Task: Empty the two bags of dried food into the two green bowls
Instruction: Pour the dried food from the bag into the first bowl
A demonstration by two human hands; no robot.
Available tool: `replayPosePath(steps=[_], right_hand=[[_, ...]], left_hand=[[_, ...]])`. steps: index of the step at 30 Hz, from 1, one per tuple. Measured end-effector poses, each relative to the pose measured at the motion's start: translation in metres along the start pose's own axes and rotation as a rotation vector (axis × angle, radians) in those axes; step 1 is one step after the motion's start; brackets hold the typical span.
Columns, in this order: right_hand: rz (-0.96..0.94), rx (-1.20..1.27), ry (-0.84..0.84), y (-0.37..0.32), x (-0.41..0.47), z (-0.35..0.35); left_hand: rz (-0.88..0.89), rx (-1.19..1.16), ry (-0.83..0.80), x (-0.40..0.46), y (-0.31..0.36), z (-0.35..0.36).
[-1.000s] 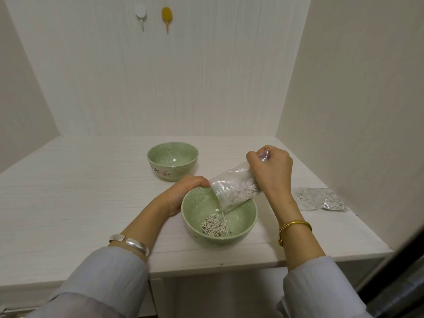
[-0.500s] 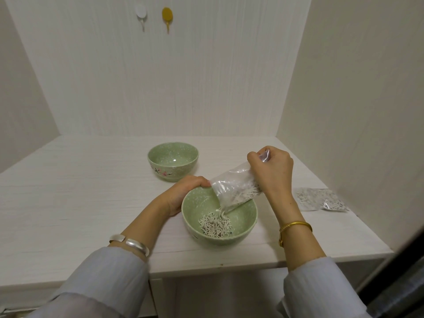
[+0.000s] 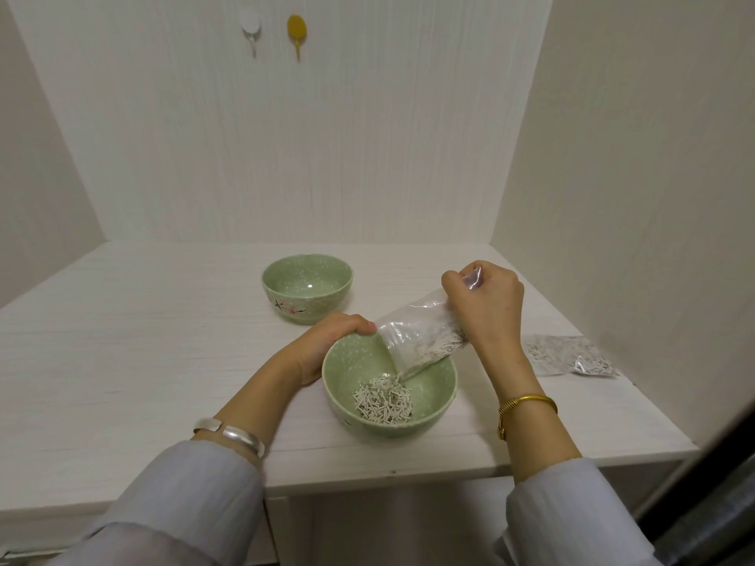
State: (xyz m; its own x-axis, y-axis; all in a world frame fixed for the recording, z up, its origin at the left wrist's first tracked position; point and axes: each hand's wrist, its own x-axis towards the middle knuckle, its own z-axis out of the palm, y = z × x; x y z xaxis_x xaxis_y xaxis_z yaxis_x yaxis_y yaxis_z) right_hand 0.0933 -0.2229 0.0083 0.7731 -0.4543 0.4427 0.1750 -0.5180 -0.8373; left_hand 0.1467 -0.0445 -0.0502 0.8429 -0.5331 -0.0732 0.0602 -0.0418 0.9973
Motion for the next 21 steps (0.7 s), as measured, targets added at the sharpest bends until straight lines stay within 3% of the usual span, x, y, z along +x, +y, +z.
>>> replayPosePath(steps=[21], right_hand=[[-0.027,-0.028,0.01,0.0011,0.0015,-0.0031]], left_hand=[[-0.006,-0.008,-0.01,-0.0033,0.0014,0.0004]])
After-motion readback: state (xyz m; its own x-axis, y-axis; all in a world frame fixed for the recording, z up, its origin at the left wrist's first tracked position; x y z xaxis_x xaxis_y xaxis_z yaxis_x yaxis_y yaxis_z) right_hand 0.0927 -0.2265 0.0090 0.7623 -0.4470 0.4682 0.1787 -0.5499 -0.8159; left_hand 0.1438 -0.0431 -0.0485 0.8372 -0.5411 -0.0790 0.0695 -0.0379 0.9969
